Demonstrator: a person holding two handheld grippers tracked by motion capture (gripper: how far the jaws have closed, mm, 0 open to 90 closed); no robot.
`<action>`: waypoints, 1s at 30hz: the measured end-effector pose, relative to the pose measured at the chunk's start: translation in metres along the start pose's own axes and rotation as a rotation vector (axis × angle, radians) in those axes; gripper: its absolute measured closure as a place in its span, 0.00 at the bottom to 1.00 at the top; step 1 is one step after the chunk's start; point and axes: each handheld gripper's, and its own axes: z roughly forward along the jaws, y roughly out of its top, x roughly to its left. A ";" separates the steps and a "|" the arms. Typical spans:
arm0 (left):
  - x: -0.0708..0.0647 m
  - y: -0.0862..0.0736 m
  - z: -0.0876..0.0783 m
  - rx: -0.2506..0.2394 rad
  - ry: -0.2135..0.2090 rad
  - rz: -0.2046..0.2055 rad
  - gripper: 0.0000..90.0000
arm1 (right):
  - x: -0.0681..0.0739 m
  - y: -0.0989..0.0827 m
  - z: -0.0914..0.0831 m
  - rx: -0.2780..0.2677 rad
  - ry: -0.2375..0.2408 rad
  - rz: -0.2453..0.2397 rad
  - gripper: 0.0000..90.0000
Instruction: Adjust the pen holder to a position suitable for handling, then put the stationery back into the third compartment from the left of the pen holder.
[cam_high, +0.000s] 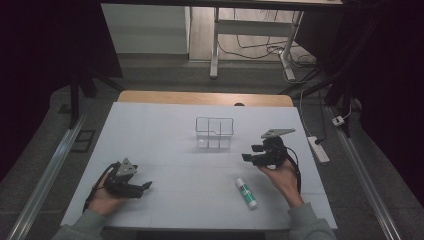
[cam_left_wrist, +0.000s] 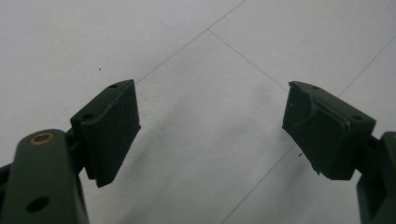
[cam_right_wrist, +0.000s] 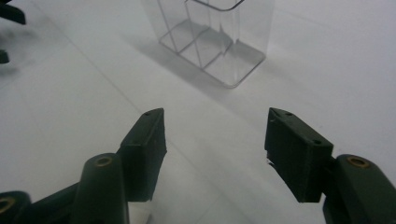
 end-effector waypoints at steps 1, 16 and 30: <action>0.000 0.000 0.000 0.001 0.001 -0.001 0.21 | 0.001 -0.001 -0.001 -0.002 0.001 -0.003 0.40; -0.001 0.001 0.000 -0.006 0.000 -0.005 0.20 | 0.014 -0.011 -0.007 0.054 0.006 -0.020 0.40; -0.002 0.001 -0.001 -0.007 0.006 0.000 0.20 | 0.020 -0.011 -0.005 0.088 0.014 -0.040 0.40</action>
